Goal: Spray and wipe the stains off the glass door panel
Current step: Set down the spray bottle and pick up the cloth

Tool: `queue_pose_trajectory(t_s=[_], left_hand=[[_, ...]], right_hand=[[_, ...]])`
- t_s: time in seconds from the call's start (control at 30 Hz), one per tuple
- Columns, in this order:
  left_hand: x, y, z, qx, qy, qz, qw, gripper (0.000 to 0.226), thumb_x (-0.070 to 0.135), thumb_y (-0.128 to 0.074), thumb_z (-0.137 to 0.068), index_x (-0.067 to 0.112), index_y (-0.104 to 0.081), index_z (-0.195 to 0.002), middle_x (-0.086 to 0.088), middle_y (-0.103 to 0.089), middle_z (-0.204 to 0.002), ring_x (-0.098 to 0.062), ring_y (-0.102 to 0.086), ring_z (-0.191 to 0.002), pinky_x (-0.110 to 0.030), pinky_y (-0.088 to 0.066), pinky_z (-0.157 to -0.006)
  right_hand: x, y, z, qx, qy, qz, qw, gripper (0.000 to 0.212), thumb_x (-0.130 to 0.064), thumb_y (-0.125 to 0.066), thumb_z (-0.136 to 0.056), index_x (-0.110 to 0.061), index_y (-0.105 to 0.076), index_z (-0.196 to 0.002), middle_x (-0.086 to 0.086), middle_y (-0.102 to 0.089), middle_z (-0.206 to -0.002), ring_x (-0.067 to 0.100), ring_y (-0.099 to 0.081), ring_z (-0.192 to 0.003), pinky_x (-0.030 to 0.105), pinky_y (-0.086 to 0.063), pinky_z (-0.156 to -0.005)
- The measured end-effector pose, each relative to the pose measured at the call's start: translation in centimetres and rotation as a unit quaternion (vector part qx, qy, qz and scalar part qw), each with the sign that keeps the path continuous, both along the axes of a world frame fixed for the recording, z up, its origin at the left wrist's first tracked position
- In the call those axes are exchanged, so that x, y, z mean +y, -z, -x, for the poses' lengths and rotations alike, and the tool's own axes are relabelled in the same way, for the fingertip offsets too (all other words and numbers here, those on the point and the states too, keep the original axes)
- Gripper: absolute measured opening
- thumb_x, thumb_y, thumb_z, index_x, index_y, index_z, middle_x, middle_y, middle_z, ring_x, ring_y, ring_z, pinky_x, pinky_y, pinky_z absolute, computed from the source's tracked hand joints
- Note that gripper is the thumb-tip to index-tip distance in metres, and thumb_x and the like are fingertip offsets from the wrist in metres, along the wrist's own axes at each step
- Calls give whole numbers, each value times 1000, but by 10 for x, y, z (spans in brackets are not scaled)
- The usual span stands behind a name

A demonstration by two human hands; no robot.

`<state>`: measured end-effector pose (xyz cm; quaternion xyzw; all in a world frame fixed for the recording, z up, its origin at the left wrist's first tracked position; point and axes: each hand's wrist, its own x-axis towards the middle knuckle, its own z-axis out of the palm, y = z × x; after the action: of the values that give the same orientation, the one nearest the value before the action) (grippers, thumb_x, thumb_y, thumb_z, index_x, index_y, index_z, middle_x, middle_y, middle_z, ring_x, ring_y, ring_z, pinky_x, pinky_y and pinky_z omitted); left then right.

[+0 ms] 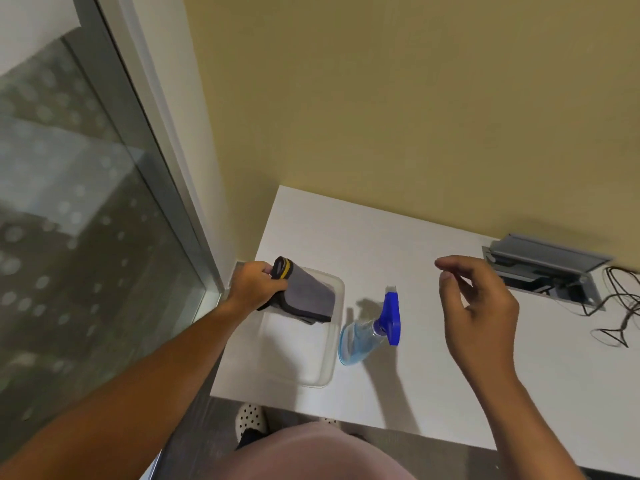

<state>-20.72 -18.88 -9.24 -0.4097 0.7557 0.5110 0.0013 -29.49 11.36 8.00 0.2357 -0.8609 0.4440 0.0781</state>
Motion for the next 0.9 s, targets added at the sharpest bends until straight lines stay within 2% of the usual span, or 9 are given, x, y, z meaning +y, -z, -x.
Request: queue_pose_trajectory(t_s=[0.2, 0.33, 0.47, 0.57, 0.63, 0.7, 0.77, 0.83, 0.9], left_hand=[[28, -34, -5, 66, -11, -30, 997, 15, 7, -84, -79, -1, -76, -88, -20, -72, -77, -22, -58, -69, -25, -47, -58], [42, -75, -15, 90, -53, -120, 987, 12, 19, -82, -75, 16, -72, -78, -7, -67, -73, -23, -63, -70, -29, -51, -58], [62, -123, -38, 147, -132, -228, 953, 6, 6, -77, -86, 10, -73, -87, -16, -70, -82, -25, -68, -74, -35, -59, -68], [87, -154, -54, 190, -192, -292, 918, 15, 8, -72, -94, 13, -73, -80, -9, -67, -76, -19, -67, -66, -32, -56, -62], [106, -171, -63, 211, -252, -322, 888, 15, 21, -70, -97, 18, -74, -82, -5, -71, -80, -15, -70, -68, -32, -57, -68], [126, -180, -74, 259, -304, -336, 853, 15, 32, -67, -100, 22, -78, -94, 0, -78, -91, -12, -74, -77, -34, -57, -84], [145, -185, -88, 293, -339, -303, 841, 21, 40, -66, -100, 24, -80, -101, 3, -78, -95, -13, -72, -84, -34, -54, -88], [165, -185, -104, 275, -361, -222, 863, 26, 45, -71, -95, 21, -83, -94, 2, -78, -90, -14, -71, -85, -31, -53, -83], [183, -182, -122, 253, -357, -136, 889, 31, 41, -72, -96, 12, -83, -96, -5, -79, -95, -17, -73, -88, -28, -56, -82]], right_hand=[[-37, -11, -49, -24, -152, 38, 987, 16, -13, -60, -99, -14, -73, -108, -8, -70, -108, 13, -69, -106, 26, -56, -89], [-51, 5, -50, -75, -227, -35, 970, 16, -23, -68, -99, -24, -71, -115, -20, -65, -118, 1, -62, -113, 8, -43, -92], [-65, 24, -37, -103, -330, -108, 932, 60, -59, -55, -94, -25, -54, -144, -7, -50, -154, 9, -47, -140, 3, -27, -109], [-73, 29, -28, -129, -400, -52, 906, 68, -49, -63, -98, -30, -38, -158, -13, -35, -166, 0, -29, -153, 22, -27, -124], [-78, 32, -30, -165, -435, -8, 885, 61, -39, -61, -102, -28, -39, -158, -15, -39, -164, -2, -32, -152, 25, -30, -124], [-84, 35, -37, -252, -449, 44, 856, 55, -40, -54, -104, -30, -40, -157, -15, -47, -159, 0, -42, -147, 26, -38, -121], [-91, 32, -47, -379, -448, 88, 805, 50, -43, -46, -107, -33, -40, -156, -14, -59, -147, 5, -57, -136, 22, -51, -107], [-94, 31, -61, -497, -435, 124, 740, 46, -39, -39, -108, -32, -44, -154, -11, -69, -136, 9, -67, -125, 20, -56, -96], [-92, 32, -80, -582, -427, 146, 676, 52, -42, -40, -105, -25, -48, -153, 0, -69, -140, 15, -65, -130, 30, -53, -107]])
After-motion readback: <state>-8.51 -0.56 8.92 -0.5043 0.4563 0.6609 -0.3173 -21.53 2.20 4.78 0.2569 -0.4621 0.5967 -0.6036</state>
